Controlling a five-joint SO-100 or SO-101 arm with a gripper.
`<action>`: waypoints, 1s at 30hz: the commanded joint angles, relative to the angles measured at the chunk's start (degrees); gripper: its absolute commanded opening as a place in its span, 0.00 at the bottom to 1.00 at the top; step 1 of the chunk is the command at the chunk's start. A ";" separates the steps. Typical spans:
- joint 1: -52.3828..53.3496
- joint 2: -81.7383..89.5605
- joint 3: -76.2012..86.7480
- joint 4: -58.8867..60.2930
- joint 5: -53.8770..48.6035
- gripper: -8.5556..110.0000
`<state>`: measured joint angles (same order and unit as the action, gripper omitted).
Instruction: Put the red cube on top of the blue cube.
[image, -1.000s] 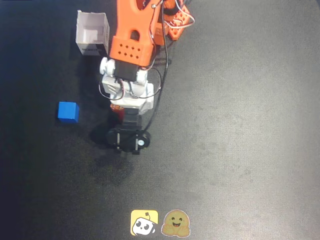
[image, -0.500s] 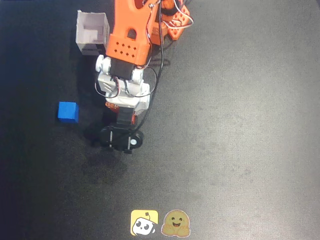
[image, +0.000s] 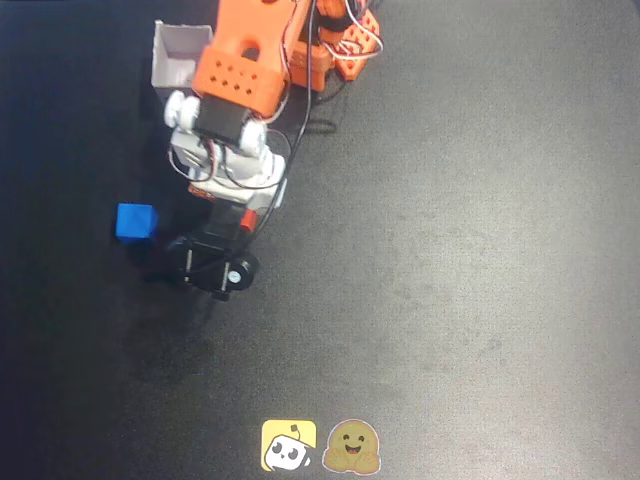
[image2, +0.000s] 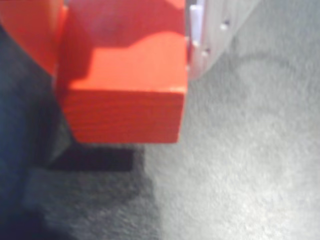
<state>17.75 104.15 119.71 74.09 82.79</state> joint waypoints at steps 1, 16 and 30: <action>2.20 3.25 -6.59 3.96 0.53 0.10; 12.66 -5.71 -23.03 9.49 -2.99 0.10; 19.34 -16.35 -33.31 8.61 -19.16 0.10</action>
<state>36.39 87.63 89.82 83.50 65.48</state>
